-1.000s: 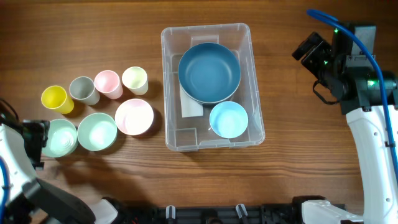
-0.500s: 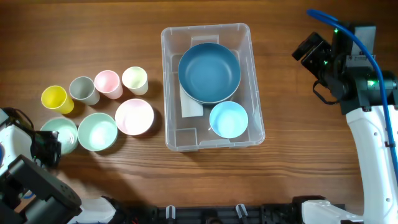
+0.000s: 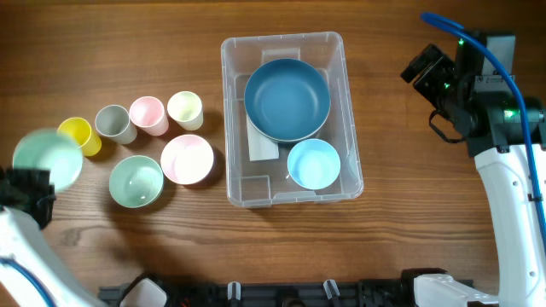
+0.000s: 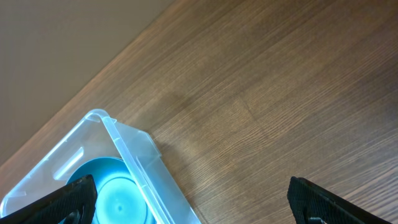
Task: Pack container
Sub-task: 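Place the mint green bowl into the light blue bowl in the bin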
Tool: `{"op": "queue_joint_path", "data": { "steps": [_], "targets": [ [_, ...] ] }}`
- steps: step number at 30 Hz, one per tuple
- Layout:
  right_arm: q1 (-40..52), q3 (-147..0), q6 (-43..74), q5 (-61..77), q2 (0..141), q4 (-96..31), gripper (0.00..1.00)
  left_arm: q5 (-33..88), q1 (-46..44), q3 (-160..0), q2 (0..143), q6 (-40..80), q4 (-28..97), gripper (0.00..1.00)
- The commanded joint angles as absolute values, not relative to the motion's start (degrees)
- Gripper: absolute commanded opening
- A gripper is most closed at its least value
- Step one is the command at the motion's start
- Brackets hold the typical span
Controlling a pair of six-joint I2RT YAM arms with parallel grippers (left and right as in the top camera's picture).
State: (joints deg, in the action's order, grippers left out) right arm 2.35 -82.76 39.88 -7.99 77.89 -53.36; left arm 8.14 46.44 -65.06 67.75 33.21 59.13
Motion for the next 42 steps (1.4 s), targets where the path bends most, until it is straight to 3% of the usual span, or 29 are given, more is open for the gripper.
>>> {"op": "queue_joint_path", "data": {
  "steps": [1,3,6,11,13,18,22,28,32,35,38,40,42],
  "targets": [
    [2.2,-83.2,40.6,-9.0,77.9,-53.4,1.0,22.2,32.7,-67.2,59.4,22.3,57.8,0.04],
    [2.2,-83.2,40.6,-9.0,77.9,-53.4,0.99,22.9,24.6,-67.2,58.2,19.6,56.4,0.04],
    [2.2,-83.2,40.6,-9.0,77.9,-53.4,1.0,22.4,3.6,-67.2,59.2,16.6,52.7,0.04],
    [2.2,-83.2,40.6,-9.0,77.9,-53.4,0.99,8.7,-25.0,-67.2,67.7,14.1,47.2,0.04],
    [2.2,-83.2,40.6,-9.0,77.9,-53.4,1.0,3.3,-33.0,-67.2,74.1,13.9,45.7,0.04],
    [2.2,-83.2,40.6,-9.0,77.9,-53.4,1.0,4.2,-38.9,-67.2,88.8,13.9,39.0,0.04],
    [2.2,-83.2,40.6,-9.0,77.9,-53.4,1.0,5.7,-39.7,-67.2,91.5,14.6,36.8,0.07],
    [2.2,-83.2,40.6,-9.0,77.9,-53.4,1.0,4.8,-38.2,-68.3,90.9,14.6,37.3,0.33],
    [2.2,-83.2,40.6,-9.0,77.9,-53.4,1.0,-0.4,-32.5,-76.4,86.6,21.0,48.8,0.45],
    [2.2,-83.2,40.6,-9.0,77.9,-53.4,1.0,-7.4,-23.8,-80.5,81.8,27.5,58.9,0.52],
    [2.2,-83.2,40.6,-9.0,77.9,-53.4,0.99,-11.0,-9.1,-80.5,78.0,33.0,67.8,0.67],
    [2.2,-83.2,40.6,-9.0,77.9,-53.4,0.99,-9.9,2.4,-80.4,78.1,35.5,72.6,0.77],
    [2.2,-83.2,40.6,-9.0,77.9,-53.4,1.0,-4.6,12.7,-78.2,79.0,35.4,73.1,0.77]
  ]
}}
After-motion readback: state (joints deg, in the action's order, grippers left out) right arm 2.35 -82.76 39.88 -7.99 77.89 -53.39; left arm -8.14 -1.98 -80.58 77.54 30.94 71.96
